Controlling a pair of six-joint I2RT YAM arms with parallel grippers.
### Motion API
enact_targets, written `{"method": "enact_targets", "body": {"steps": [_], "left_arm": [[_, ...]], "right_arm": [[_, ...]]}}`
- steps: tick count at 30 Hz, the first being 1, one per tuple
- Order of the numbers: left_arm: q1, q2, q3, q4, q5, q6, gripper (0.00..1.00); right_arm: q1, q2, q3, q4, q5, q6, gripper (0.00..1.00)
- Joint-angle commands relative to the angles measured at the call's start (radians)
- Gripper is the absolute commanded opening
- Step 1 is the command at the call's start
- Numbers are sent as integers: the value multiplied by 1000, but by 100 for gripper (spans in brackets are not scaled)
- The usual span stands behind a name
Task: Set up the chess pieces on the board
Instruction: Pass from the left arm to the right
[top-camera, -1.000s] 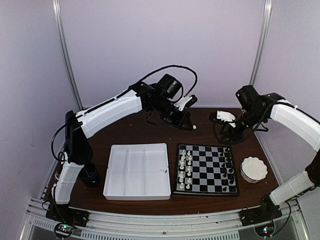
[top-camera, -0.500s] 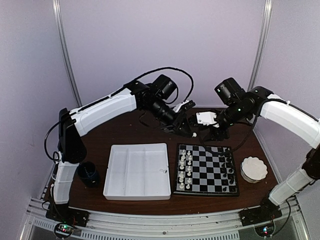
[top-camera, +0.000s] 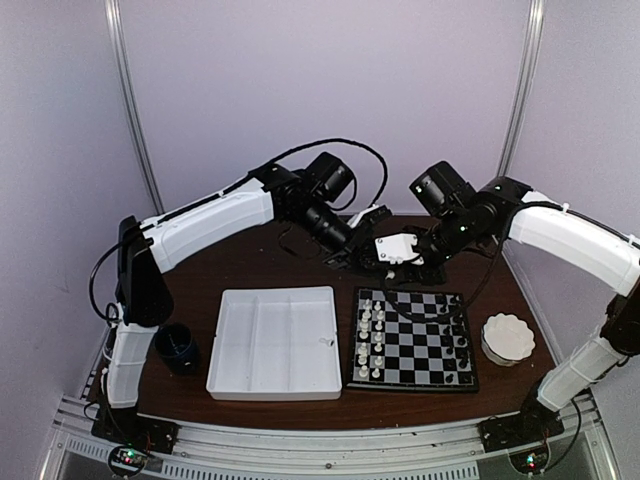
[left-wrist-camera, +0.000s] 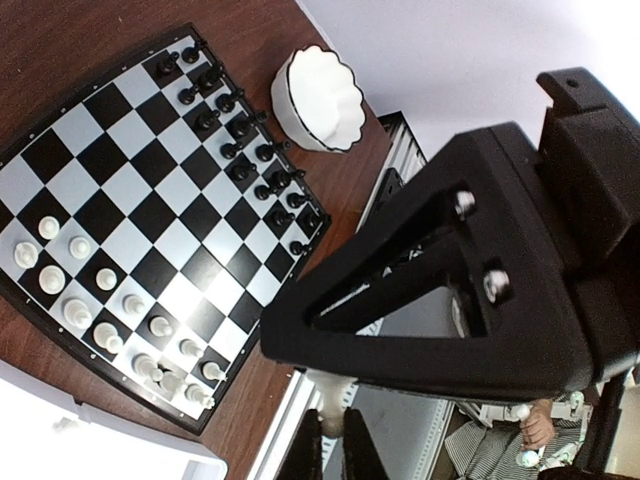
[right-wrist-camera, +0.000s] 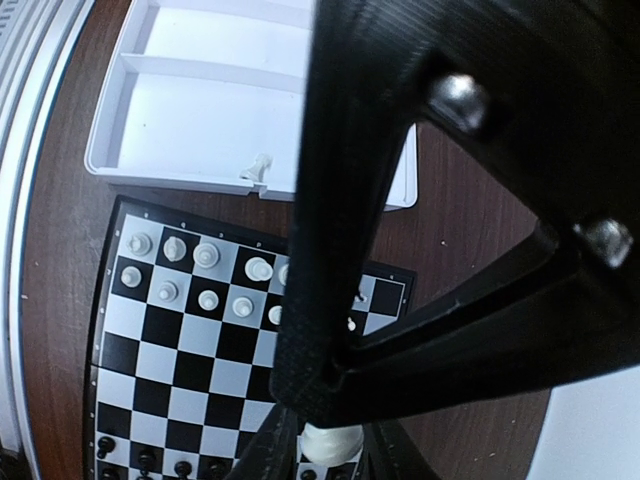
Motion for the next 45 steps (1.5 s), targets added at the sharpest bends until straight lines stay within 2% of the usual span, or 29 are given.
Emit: {"method": "enact_targets", "body": {"steps": [1,6,10,17,20,23,25,28,30,35,38,45], "left_arm": [[4,-37,-9,31,29,-10,0],[6,-41,-26,59,37,-23,0],[10,-43,-36,76,51,-34,0],[14,-52,-46,84,46,-36,0],[16,-60,-52,87,21,-31,0],[16,-87,-80,112,-43,-22,12],[17,-122,-129,169,-91,-24,21],[17,-194,-235,278,-177,-21,25],[15,-251,-323,376,-229,-14,32],[-8,-383,-546,643,-352,61,33],[-33,-430,-637,746,-426,123,35],[-56,-416,-632,788,-489,158,38]], "right_arm": [[8,3,22,23,17,21,20],[9,-5,7,29,1,35,20],[11,-9,-9,50,-2,50,29],[13,-7,-12,45,-9,59,15],[12,-9,-17,52,-18,80,13],[0,-6,-16,70,-39,136,12],[-23,1,-9,74,-81,182,11],[-68,11,4,70,-179,250,11],[-99,14,4,71,-239,295,11],[-180,30,4,84,-430,427,11],[-220,50,4,104,-555,506,12],[-237,73,3,131,-635,573,12]]}}
